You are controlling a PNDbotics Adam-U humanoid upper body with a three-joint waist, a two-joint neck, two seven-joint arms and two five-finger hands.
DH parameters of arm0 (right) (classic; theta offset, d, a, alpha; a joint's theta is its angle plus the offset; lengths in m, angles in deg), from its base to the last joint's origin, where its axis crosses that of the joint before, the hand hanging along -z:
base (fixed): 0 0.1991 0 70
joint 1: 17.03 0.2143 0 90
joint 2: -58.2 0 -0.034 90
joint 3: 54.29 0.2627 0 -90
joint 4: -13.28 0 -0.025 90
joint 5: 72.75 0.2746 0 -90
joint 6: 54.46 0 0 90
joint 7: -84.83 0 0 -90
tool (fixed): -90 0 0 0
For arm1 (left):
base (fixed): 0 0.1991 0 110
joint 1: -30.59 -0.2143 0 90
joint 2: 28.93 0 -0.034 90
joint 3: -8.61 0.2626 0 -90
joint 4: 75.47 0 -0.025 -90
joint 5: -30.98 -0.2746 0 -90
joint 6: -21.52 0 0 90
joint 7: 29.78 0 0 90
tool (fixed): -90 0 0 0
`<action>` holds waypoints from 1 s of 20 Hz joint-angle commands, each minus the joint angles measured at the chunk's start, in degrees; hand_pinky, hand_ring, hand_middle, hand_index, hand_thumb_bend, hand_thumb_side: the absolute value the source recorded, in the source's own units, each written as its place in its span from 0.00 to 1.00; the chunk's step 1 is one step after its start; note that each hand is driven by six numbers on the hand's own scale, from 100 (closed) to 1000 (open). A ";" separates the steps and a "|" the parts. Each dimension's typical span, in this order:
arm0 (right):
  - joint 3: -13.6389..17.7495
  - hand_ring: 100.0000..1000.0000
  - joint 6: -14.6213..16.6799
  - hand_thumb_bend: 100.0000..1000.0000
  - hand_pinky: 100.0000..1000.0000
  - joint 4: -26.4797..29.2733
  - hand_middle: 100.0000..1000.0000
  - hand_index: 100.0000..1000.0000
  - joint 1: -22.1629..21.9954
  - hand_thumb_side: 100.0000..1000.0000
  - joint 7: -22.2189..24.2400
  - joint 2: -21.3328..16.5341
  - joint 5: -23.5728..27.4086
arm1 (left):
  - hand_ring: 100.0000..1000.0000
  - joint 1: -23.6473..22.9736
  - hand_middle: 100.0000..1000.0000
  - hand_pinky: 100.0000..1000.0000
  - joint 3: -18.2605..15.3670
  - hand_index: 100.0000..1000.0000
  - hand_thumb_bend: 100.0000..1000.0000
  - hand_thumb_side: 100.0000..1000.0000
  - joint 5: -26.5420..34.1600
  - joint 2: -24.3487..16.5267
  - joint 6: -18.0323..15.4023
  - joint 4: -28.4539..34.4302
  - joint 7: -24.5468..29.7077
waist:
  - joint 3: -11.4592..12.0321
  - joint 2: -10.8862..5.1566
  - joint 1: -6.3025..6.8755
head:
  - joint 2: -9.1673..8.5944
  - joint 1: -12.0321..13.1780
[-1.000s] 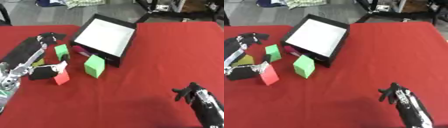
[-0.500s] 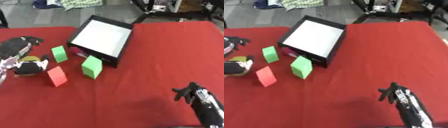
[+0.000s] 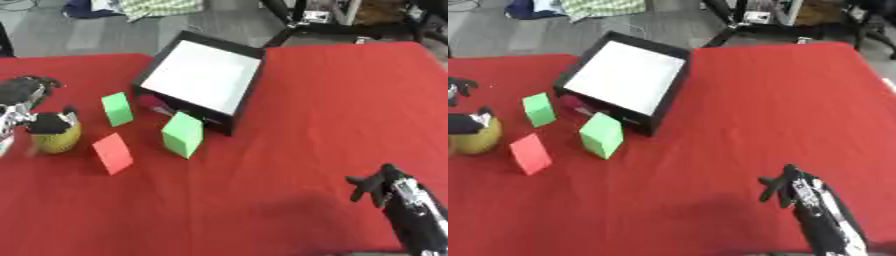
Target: Pick up objects on the table and place them in the box.
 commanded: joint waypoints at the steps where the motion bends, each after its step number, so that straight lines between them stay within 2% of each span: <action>1: 0.32 0.39 0.02 0.00 0.80 0.75 0.14 0.40 -0.14 0.73 0.02 -0.30 -0.35 | 0.68 1.27 0.75 0.80 -0.19 0.92 0.00 0.38 -0.16 -0.72 0.09 -2.40 -1.17 | -0.06 -1.65 0.75 | -0.11 -0.21; 4: 0.37 0.39 0.00 0.00 0.80 0.75 0.14 0.40 -0.14 0.74 0.03 -0.25 -0.42 | 0.68 1.27 0.74 0.80 -0.15 0.91 0.00 0.35 -0.49 -0.16 0.47 -4.74 -2.35 | -0.05 -1.58 0.72 | -0.11 -0.29; 6: 0.37 0.39 0.03 0.00 0.80 0.77 0.14 0.40 -0.16 0.73 0.05 -0.26 -0.43 | 0.68 1.10 0.74 0.80 0.21 0.91 0.00 0.37 -0.08 0.27 0.13 -6.29 -1.69 | -0.08 -1.61 0.70 | -0.11 -0.33; 8: 0.37 0.39 0.07 0.00 0.80 0.78 0.14 0.40 -0.21 0.73 0.10 -0.28 -0.45 | 0.69 0.90 0.75 0.80 0.45 0.92 0.00 0.42 0.42 0.63 -0.57 -7.65 -0.04 | -0.04 -1.67 0.68 | -0.11 -0.31; 9: 0.39 0.39 0.09 0.00 0.80 0.78 0.14 0.40 -0.23 0.73 0.12 -0.27 -0.45 | 0.68 0.80 0.75 0.79 0.50 0.91 0.00 0.50 0.81 0.78 -1.04 -8.19 1.07 | -0.03 -1.68 0.67 | -0.11 -0.30; 11: 0.46 0.39 0.11 0.00 0.80 0.77 0.14 0.40 -0.27 0.73 0.08 -0.25 -0.48 | 0.68 0.63 0.74 0.78 0.59 0.91 0.00 0.54 1.88 0.90 -2.21 -8.87 3.95 | -0.02 -1.70 0.66 | -0.11 -0.25; 13: 0.53 0.39 0.12 0.00 0.80 0.77 0.14 0.40 -0.30 0.72 0.02 -0.24 -0.51 | 0.64 0.48 0.70 0.76 0.58 0.88 0.00 0.48 2.19 0.75 -3.36 -8.73 6.61 | -0.02 -1.73 0.66 | -0.11 -0.28; 14: 0.55 0.39 0.14 0.00 0.80 0.78 0.14 0.40 -0.31 0.72 0.01 -0.24 -0.52 | 0.58 0.40 0.64 0.74 0.48 0.82 0.01 0.35 2.02 0.58 -3.82 -8.37 7.58 | -0.01 -1.76 0.66 | -0.11 -0.27; 15: 0.57 0.39 0.16 0.00 0.80 0.79 0.14 0.40 -0.32 0.72 0.01 -0.24 -0.51 | 0.49 0.32 0.52 0.66 0.33 0.73 0.03 0.17 1.65 0.40 -4.11 -7.92 8.19 | 0.00 -1.78 0.66 | -0.11 -0.27; 17: 0.62 0.39 0.17 0.00 0.80 0.77 0.14 0.40 -0.37 0.72 -0.02 -0.23 -0.53 | 0.33 0.24 0.31 0.54 -0.32 0.53 0.00 0.14 0.41 -0.05 -3.96 -6.40 7.54 | 0.00 -1.83 0.66 | -0.11 -0.30; 19: 0.67 0.39 0.20 0.00 0.80 0.76 0.14 0.40 -0.38 0.71 -0.05 -0.21 -0.56 | 0.22 0.27 0.18 0.45 -1.26 0.41 0.00 0.14 -0.55 -0.53 -2.71 -3.94 4.11 | -0.02 -1.86 0.66 | -0.11 -0.32; 20: 0.71 0.39 0.22 0.00 0.80 0.77 0.14 0.40 -0.39 0.71 -0.07 -0.21 -0.56 | 0.21 0.38 0.17 0.44 -1.70 0.40 0.00 0.15 -0.38 -0.88 -2.16 -2.18 2.31 | -0.01 -1.88 0.65 | -0.11 -0.33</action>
